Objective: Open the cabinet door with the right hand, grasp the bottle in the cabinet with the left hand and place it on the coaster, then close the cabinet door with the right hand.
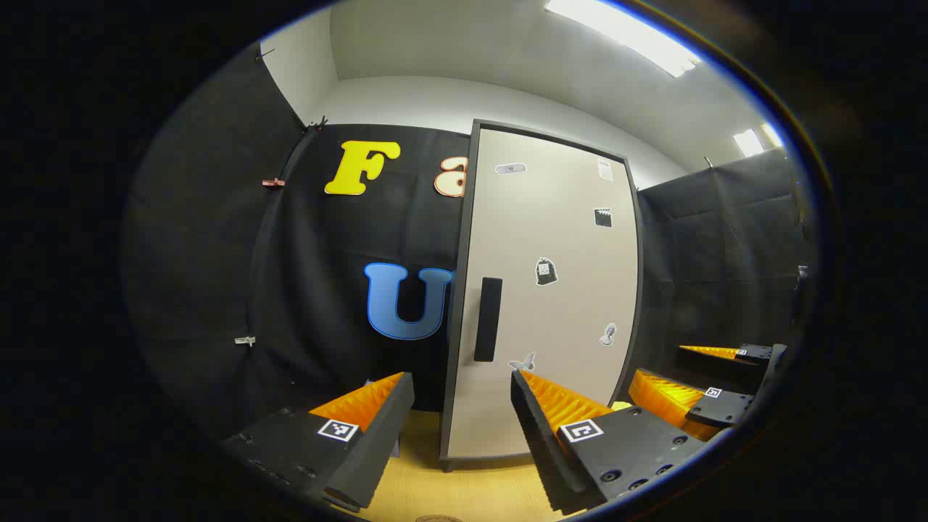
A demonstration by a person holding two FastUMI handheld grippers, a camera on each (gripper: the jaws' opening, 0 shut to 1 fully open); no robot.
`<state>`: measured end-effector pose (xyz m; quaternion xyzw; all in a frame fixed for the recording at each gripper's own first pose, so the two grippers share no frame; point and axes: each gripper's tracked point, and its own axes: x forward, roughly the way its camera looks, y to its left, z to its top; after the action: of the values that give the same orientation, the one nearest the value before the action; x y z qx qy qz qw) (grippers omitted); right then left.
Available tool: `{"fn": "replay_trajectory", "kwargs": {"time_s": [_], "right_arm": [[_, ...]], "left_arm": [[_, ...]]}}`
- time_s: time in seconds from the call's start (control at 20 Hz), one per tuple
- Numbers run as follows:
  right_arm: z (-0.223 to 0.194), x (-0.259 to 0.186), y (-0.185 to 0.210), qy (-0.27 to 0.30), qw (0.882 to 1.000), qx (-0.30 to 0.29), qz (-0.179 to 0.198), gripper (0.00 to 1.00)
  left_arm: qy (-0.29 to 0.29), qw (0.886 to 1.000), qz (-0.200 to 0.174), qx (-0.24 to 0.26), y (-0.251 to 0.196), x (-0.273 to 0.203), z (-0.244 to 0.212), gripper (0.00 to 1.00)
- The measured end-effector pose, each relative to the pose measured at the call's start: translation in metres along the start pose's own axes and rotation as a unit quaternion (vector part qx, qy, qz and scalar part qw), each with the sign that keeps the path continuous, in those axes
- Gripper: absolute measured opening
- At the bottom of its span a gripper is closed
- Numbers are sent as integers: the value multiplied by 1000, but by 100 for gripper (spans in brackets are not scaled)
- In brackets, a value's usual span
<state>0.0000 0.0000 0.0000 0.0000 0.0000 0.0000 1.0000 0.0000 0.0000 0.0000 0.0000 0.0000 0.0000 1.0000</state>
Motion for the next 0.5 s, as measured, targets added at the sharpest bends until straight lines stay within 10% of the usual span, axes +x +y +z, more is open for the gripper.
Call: {"fn": "replay_trajectory", "kwargs": {"time_s": [0.5], "right_arm": [[0, 2, 3, 8, 1000, 9, -4, 97]], "left_arm": [[3, 1000, -1, 3, 7, -4, -2, 86]]}}
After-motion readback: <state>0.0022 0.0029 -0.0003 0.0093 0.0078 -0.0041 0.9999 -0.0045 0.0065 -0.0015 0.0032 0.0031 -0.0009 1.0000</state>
